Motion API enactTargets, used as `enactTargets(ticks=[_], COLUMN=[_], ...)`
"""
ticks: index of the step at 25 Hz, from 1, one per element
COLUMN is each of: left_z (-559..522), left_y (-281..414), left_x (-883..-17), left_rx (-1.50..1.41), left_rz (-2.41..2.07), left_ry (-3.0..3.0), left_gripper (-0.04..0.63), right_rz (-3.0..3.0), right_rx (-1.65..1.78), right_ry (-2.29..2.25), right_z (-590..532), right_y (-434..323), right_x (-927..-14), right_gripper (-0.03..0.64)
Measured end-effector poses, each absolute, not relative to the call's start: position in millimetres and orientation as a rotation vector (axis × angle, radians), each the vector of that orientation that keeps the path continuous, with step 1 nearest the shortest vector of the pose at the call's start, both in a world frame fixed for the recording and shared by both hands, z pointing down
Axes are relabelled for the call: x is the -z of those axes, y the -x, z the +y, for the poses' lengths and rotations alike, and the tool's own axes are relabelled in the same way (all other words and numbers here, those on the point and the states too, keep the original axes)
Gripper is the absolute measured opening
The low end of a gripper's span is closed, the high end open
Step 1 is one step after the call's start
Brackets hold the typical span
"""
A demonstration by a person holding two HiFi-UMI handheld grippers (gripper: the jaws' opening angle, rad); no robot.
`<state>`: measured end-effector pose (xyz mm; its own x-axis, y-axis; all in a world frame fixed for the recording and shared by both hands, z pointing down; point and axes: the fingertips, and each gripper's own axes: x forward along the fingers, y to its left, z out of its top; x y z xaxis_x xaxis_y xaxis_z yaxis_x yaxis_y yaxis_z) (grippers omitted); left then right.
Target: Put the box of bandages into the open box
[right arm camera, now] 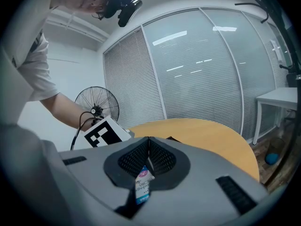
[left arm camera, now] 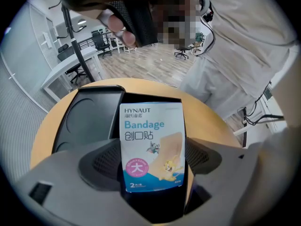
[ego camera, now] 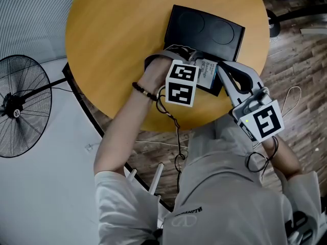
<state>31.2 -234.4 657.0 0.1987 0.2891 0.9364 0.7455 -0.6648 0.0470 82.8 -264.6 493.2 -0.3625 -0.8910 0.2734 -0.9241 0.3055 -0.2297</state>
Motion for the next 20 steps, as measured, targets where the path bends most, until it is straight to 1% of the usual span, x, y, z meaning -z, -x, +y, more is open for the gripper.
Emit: enactTargets(ticks=[20], left_z=[-234.0], left_y=[-29.2], left_x=[-655.8], left_rx=[1.531], left_rz=[-0.979], left_ry=[2.074], left_gripper=[0.436], right_rz=[-2.468], right_rx=[-0.541], right_ry=[-1.716], right_z=[-265.1], right_y=[-85.5], right_x=[-492.8], right_gripper=[0.018])
